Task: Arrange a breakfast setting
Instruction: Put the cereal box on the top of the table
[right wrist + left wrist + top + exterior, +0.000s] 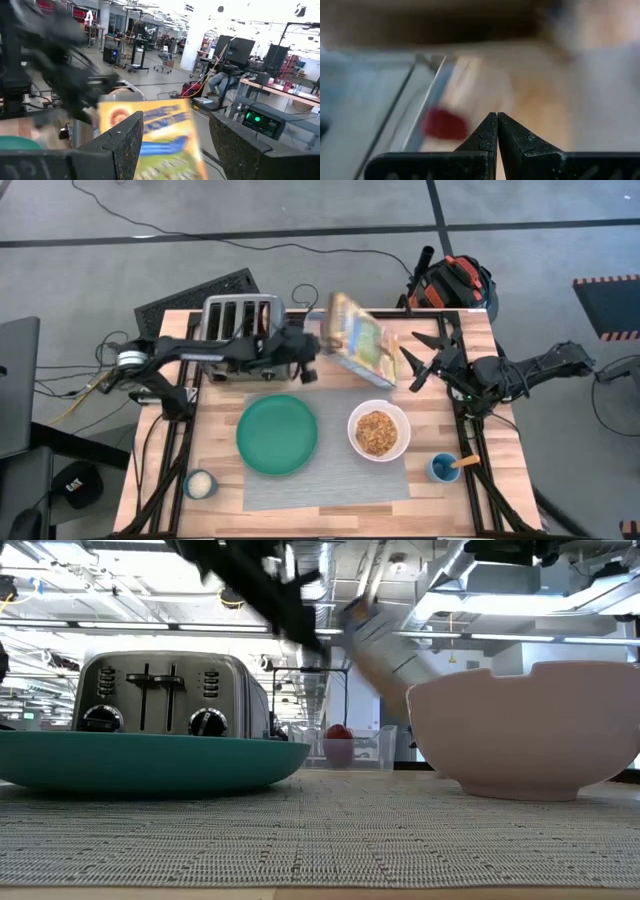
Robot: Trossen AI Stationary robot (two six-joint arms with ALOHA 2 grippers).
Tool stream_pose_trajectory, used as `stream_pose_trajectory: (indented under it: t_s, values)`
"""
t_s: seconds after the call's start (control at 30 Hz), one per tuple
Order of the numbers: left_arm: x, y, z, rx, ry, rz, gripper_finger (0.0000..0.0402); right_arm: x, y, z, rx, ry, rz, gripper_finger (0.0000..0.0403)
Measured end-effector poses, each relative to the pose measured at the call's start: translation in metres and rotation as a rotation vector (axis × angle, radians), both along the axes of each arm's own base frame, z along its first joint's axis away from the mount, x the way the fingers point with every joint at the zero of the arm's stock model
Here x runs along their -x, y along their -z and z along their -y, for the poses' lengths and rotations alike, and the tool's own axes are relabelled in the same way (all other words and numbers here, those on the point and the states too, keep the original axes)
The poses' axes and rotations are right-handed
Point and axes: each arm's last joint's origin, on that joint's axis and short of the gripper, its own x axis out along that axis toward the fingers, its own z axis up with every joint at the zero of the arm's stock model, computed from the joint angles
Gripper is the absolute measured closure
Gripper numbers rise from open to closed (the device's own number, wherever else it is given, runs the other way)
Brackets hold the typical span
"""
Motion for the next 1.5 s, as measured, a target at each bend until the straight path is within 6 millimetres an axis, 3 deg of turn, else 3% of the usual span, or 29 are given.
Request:
stream_pose_trajectory:
  t_s: [0.1,0.2,0.27,0.37,0.57,0.8,1.07,1.5]
  values:
    - [-0.012,0.017,-0.021,0.036,0.010,0.038,0.0401,0.000,0.000,-0.001,0.001,-0.010,0.000,0.0148]
    - [-0.017,0.027,-0.026,0.040,0.007,0.036,0.0401,0.000,0.000,-0.003,0.003,-0.023,-0.002,0.0148]
    - [-0.018,0.023,-0.027,0.020,-0.001,0.069,0.0401,0.001,0.000,-0.005,0.004,-0.033,-0.004,0.0148]
    - [-0.021,0.002,-0.025,-0.001,0.030,0.150,0.0401,0.001,0.002,-0.006,0.010,-0.040,-0.025,0.0148]
    - [-0.037,-0.027,-0.015,0.000,0.214,0.259,0.0401,0.000,0.014,-0.005,-0.037,-0.037,-0.087,0.0148]
    - [-0.059,-0.029,-0.017,0.008,0.275,0.283,0.0401,0.004,0.038,-0.004,-0.186,-0.014,-0.173,0.0148]
    - [-0.100,-0.039,-0.007,0.009,0.374,0.333,0.0401,0.013,0.058,-0.002,-0.365,0.013,-0.227,0.0148]
    - [-0.136,-0.037,0.006,0.050,0.495,0.368,0.0401,0.019,0.058,-0.001,-0.434,0.011,-0.233,0.0148]
